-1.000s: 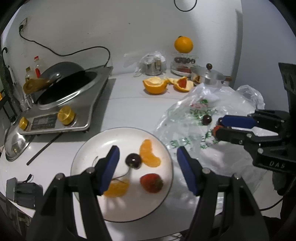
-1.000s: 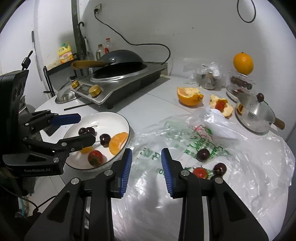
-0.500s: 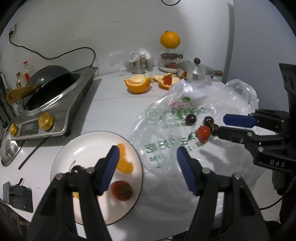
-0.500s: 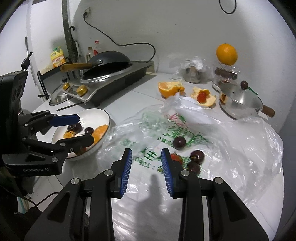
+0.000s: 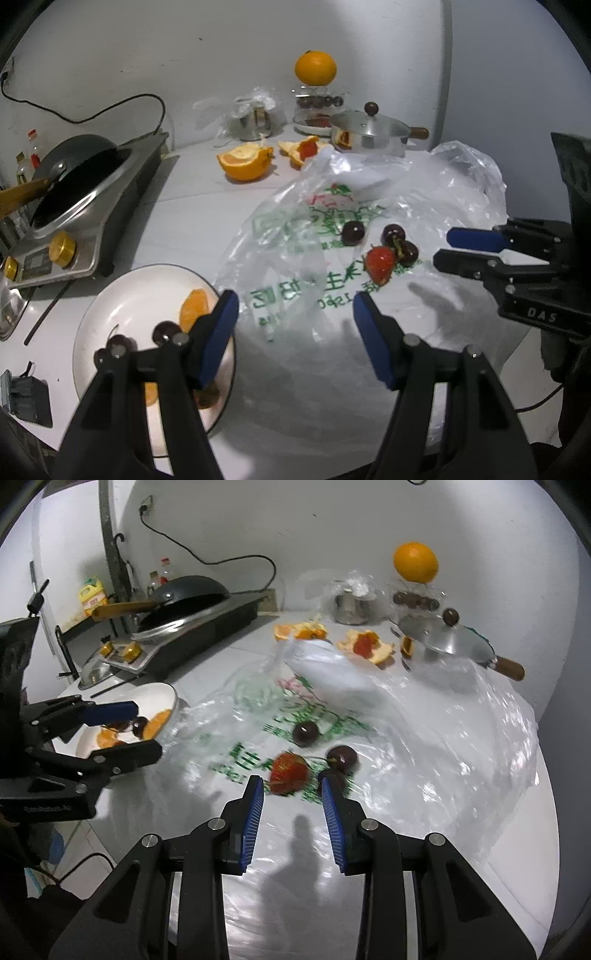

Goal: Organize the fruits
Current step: 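Move both open tools back over the fruit on the bag, then grasp a dark cherry on the bag with the right tool, then grasp a strawberry with the left tool while the right tool holds the cherry, then carry the strawberry and cherry in both tools over the white plate, then open the left tool to drop the strawberry while the right tool holds the cherry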

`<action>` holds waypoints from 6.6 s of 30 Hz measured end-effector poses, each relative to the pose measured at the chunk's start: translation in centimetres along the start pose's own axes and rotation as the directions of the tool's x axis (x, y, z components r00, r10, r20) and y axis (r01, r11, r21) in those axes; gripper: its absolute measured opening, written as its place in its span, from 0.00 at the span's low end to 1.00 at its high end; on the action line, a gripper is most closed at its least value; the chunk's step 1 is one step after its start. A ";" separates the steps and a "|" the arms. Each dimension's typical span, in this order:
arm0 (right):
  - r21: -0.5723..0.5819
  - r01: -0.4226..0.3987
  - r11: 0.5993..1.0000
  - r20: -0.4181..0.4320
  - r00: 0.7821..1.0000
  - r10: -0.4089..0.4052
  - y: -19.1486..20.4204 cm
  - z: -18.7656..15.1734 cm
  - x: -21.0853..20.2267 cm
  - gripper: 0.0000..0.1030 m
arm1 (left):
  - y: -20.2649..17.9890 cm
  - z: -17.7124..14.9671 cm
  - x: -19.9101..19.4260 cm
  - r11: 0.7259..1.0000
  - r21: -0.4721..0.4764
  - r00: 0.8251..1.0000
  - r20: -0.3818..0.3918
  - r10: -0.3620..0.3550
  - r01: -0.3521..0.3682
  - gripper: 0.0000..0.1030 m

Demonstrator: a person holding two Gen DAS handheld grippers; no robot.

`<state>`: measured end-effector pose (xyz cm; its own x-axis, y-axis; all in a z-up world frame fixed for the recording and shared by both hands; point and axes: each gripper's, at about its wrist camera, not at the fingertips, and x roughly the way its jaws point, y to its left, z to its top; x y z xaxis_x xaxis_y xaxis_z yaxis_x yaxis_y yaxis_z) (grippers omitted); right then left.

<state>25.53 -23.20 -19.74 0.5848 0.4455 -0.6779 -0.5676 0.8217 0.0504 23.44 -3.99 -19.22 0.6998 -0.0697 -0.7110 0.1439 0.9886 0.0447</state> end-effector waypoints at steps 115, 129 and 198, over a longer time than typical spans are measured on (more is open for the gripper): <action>-0.097 0.022 0.995 -0.024 0.999 -0.024 1.3 1.7 0.0 0.29 | -1.0 0.2 -0.5 0.993 0.107 0.996 0.075 -0.053 0.045 0.31; -0.174 -0.004 0.985 -0.031 1.000 -0.001 7.2 3.6 1.6 0.29 | 4.8 -2.8 -2.8 1.000 0.017 0.997 0.083 0.001 -0.002 0.31; -0.379 -0.027 0.925 -0.079 0.997 -0.004 21.3 5.6 4.8 0.29 | 15.5 -10.6 -6.4 0.975 -0.217 0.992 0.112 0.062 -0.036 0.52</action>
<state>19.47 -1.59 -17.80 0.5393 0.4129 -0.7340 -0.7603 0.6135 -0.2134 13.75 13.16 -21.40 0.7813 -0.0230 -0.6238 -0.0370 0.9959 -0.0831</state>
